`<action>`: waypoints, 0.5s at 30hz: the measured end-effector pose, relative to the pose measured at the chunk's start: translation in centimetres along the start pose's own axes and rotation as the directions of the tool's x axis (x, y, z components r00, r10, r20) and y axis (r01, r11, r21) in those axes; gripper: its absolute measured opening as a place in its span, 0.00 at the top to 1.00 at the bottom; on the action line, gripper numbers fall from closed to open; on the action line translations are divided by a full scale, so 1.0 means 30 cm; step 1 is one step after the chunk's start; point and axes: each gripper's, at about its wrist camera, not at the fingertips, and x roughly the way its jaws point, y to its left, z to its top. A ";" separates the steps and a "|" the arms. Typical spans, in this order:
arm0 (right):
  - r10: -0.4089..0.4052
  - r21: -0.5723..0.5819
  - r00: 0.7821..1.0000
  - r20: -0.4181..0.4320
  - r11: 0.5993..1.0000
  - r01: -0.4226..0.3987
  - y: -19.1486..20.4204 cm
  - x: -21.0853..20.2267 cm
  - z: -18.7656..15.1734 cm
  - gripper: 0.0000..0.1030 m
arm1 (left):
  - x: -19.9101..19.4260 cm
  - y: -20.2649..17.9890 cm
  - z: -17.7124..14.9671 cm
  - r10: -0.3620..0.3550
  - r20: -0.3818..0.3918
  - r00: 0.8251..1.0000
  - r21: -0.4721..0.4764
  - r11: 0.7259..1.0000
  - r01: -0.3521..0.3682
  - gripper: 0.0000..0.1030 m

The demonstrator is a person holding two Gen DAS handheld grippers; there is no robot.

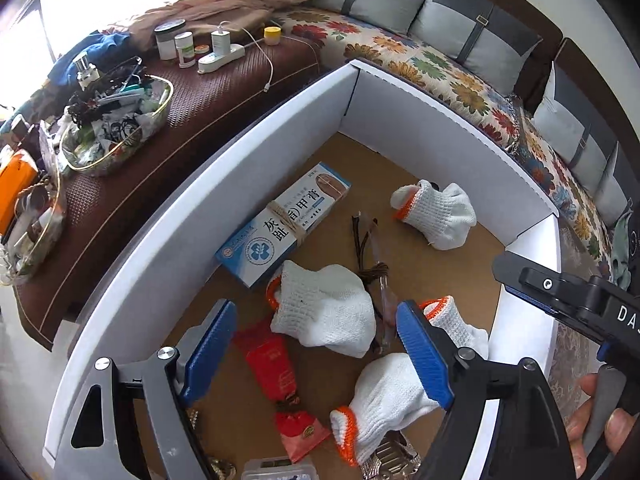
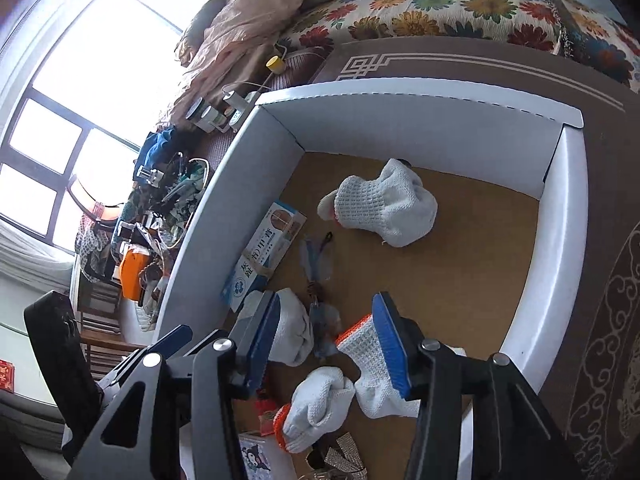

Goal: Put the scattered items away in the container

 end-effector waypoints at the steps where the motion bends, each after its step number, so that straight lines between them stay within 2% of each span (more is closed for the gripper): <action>1: 0.003 -0.003 1.000 0.000 1.000 -0.003 0.008 -0.011 -0.007 0.52 | -0.013 -0.004 -0.006 0.004 0.004 1.000 0.004 1.000 -0.004 0.21; 9: 0.021 -0.027 1.000 -0.012 0.999 -0.021 0.058 -0.057 -0.081 0.52 | -0.117 -0.054 -0.071 0.029 0.052 0.998 0.053 0.998 -0.032 0.21; 15: 0.007 -0.067 1.000 -0.027 0.998 -0.008 0.100 -0.076 -0.156 0.52 | -0.187 -0.062 -0.131 0.044 0.075 0.996 0.054 0.997 -0.048 0.21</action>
